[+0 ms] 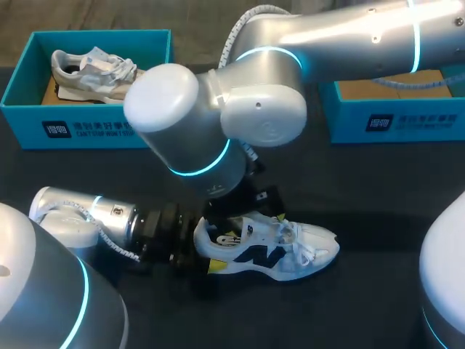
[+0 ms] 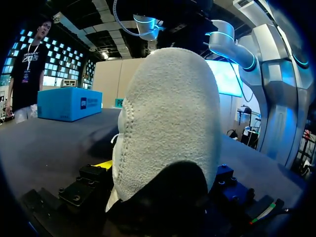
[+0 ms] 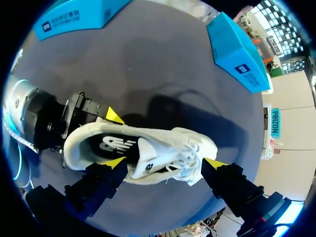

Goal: Take the shoe out of the shoebox, open the shoe tongue, remove and reinsert the insole, then place the shoe into the shoebox

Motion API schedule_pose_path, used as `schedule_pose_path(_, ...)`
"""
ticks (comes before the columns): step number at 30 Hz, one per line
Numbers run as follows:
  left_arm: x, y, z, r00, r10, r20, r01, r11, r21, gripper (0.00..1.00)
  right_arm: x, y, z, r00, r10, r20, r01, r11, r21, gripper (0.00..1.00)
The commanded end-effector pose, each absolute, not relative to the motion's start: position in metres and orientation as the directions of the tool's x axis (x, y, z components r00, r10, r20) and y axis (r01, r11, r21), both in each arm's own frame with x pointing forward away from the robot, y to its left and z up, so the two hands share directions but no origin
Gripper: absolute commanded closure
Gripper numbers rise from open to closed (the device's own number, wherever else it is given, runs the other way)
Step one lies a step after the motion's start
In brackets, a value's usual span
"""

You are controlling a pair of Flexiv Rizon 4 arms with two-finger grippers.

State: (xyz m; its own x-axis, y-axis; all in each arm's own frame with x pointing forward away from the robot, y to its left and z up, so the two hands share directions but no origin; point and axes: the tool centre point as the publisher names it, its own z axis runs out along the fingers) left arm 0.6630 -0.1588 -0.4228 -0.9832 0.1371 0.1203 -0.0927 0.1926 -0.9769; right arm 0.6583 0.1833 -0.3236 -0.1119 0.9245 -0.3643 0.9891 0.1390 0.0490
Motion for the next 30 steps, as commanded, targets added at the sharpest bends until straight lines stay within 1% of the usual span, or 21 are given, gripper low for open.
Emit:
schedule_pose_path(1, 0.662, -0.159, -0.425, -0.983, 0.136, 0.121, -0.094, 0.194, -0.976, 1.0, 0.656, 0.185, -0.331, 0.097, 0.914, -0.393, 0.99, -0.047, 0.135, 0.0)
schedule_pose_path(7, 0.662, -0.159, -0.425, -0.983, 0.136, 0.121, -0.094, 0.194, -0.976, 1.0, 0.655, 0.175, -0.335, 0.067, 0.922, -0.381, 0.993, -0.023, 0.12, 0.0)
schedule_pose_path(14, 0.662, -0.159, -0.425, -0.983, 0.136, 0.121, -0.094, 0.194, -0.976, 1.0, 0.657, 0.163, -0.339, -0.009, 0.956, -0.293, 0.992, 0.046, 0.119, 0.0)
schedule_pose_path(22, 0.662, -0.159, -0.425, -0.983, 0.136, 0.121, -0.094, 0.194, -0.976, 1.0, 0.657, 0.153, -0.342, -0.042, 0.962, -0.271, 0.993, 0.07, 0.097, 0.0)
schedule_pose_path(24, 0.662, -0.159, -0.425, -0.983, 0.136, 0.121, -0.094, 0.194, -0.976, 1.0, 0.659, 0.151, -0.341, -0.069, 0.964, -0.256, 0.991, 0.095, 0.093, 0.0)
schedule_pose_path(30, 0.662, -0.159, -0.425, -0.983, 0.136, 0.121, -0.094, 0.194, -0.976, 1.0, 0.663, 0.148, -0.342, -0.123, 0.967, -0.224, 0.99, 0.136, 0.046, 0.0)
